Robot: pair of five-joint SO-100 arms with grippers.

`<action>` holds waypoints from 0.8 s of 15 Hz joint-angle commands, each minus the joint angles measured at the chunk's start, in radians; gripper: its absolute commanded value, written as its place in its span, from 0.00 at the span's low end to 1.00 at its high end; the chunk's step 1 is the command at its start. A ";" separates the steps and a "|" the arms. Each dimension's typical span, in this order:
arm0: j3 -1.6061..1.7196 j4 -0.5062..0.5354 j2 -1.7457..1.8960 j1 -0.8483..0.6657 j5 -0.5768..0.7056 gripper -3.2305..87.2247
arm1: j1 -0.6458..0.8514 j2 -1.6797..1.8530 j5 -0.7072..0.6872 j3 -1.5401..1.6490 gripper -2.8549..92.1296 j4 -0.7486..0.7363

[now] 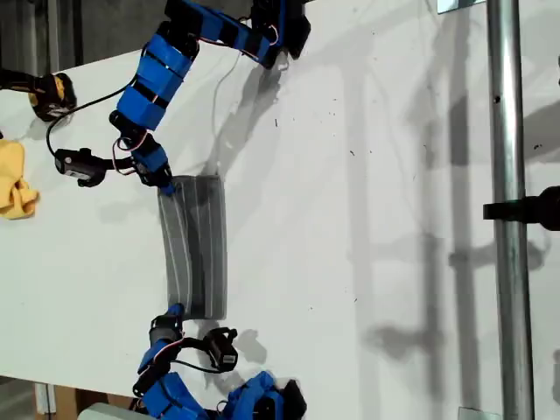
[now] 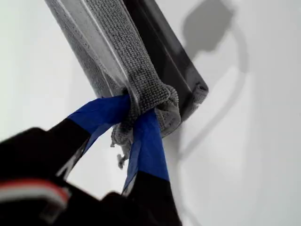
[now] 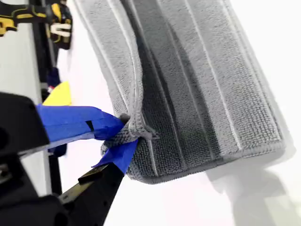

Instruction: Grasp corners of a towel and fold twice.

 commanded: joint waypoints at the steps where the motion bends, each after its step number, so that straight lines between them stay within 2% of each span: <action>1: -0.028 -0.032 -0.006 -0.018 0.012 0.01 | 0.011 0.000 -0.017 -0.058 0.03 -0.014; 8: 0.025 -0.017 -0.221 0.061 -0.091 0.01 | -0.049 -0.118 0.041 -0.017 0.03 0.152; 12: -0.114 0.089 -0.440 0.112 -0.164 0.01 | -0.063 -0.224 0.064 -0.026 0.03 0.216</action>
